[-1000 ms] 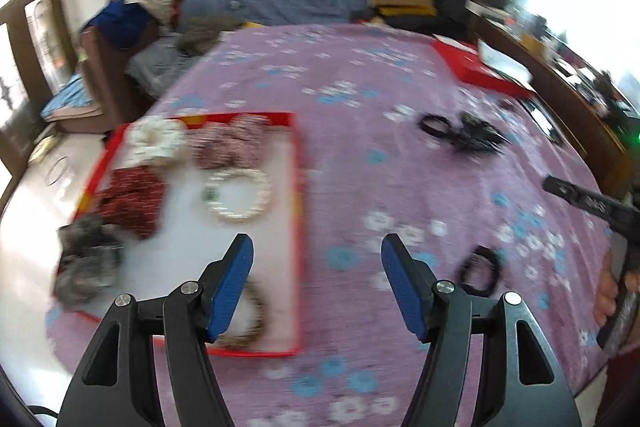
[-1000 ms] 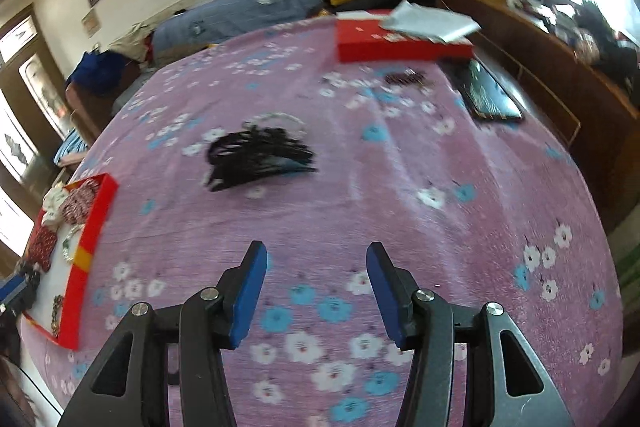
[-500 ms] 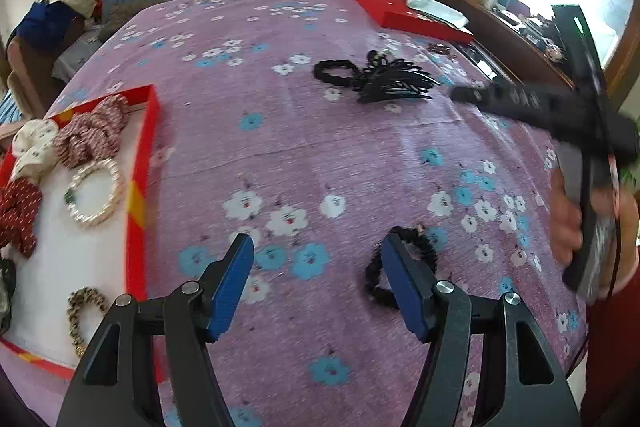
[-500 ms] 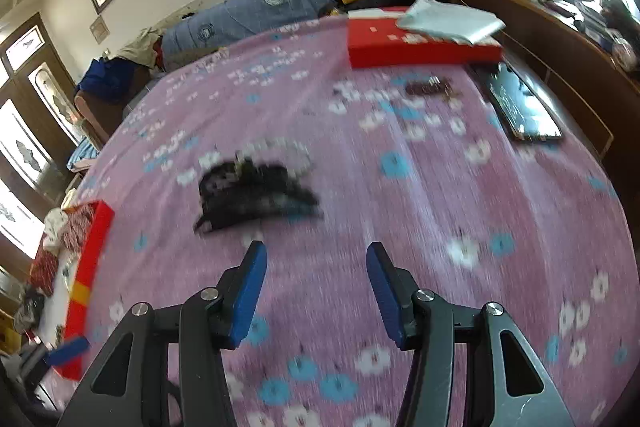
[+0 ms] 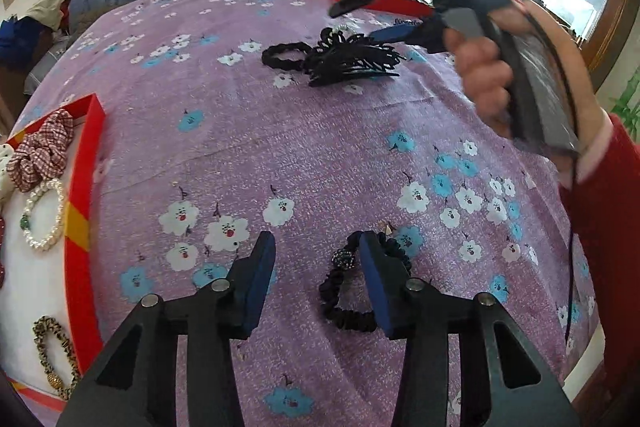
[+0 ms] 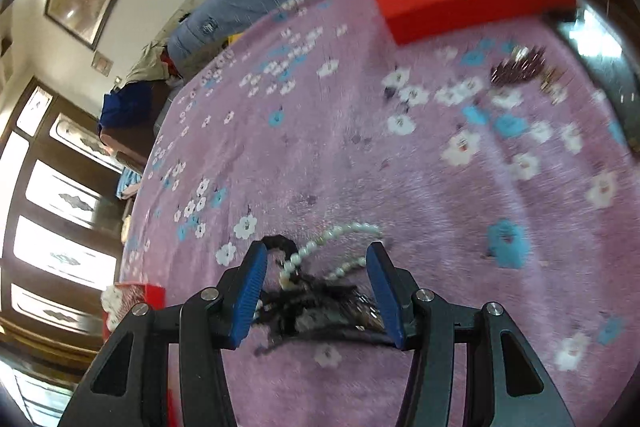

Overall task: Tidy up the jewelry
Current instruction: 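Grasp a black hair tie with the left tool while the right tool grasps a pearl bundle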

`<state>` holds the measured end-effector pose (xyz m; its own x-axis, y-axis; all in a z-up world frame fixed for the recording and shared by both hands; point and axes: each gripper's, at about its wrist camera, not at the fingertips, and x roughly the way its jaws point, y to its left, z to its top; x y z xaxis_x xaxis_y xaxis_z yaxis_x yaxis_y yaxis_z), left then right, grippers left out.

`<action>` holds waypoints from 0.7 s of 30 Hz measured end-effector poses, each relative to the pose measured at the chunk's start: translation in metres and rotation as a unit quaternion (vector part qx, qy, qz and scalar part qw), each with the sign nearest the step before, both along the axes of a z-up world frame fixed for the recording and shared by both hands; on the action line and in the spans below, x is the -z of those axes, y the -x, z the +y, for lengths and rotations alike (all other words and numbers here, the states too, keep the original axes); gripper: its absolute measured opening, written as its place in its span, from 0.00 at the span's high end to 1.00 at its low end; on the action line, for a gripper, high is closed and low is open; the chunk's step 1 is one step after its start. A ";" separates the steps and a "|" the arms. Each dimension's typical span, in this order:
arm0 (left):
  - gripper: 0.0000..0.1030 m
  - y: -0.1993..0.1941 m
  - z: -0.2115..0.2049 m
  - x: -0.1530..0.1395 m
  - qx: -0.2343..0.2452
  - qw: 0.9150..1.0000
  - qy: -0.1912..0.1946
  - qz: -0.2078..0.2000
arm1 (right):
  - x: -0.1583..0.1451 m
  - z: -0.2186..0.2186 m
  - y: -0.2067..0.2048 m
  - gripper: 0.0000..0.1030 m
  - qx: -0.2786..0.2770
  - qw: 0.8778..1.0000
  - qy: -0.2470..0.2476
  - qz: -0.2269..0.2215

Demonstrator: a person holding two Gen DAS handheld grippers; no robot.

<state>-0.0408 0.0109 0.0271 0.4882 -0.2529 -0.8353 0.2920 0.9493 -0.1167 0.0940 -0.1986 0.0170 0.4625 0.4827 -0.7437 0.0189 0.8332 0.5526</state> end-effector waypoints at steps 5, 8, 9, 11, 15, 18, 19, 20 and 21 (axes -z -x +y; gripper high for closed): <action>0.59 -0.004 0.001 0.006 0.005 1.000 0.008 0.012 | 0.013 0.008 -0.013 0.60 0.014 1.000 -0.012 0.020; 0.64 -0.002 -0.001 0.006 0.011 1.000 0.006 0.007 | 0.013 0.008 -0.012 0.81 0.024 1.000 -0.010 0.015; 0.75 0.000 -0.001 0.007 0.012 1.000 0.004 0.006 | 0.010 0.008 -0.010 0.90 0.024 1.000 -0.008 0.009; 0.88 0.002 -0.003 0.007 0.020 1.000 0.006 0.010 | 0.002 0.006 -0.003 0.94 0.025 1.000 0.002 -0.005; 0.88 0.008 -0.006 0.007 0.030 0.999 0.016 0.013 | -0.023 -0.001 0.021 0.97 0.023 0.999 0.014 -0.043; 0.88 0.018 -0.005 0.003 0.035 0.999 0.027 0.015 | -0.043 -0.004 0.041 0.98 0.012 0.997 0.022 -0.071; 0.88 0.022 -0.004 0.001 0.034 0.999 0.030 0.014 | -0.050 -0.004 0.052 0.98 0.007 0.996 0.029 -0.083; 0.88 0.025 -0.002 -0.001 0.033 0.999 0.034 0.013 | -0.058 -0.004 0.063 0.98 0.002 0.995 0.039 -0.094; 0.88 0.027 0.001 -0.003 0.030 0.999 0.039 0.013 | -0.063 -0.002 0.071 0.98 -0.002 0.994 0.048 -0.102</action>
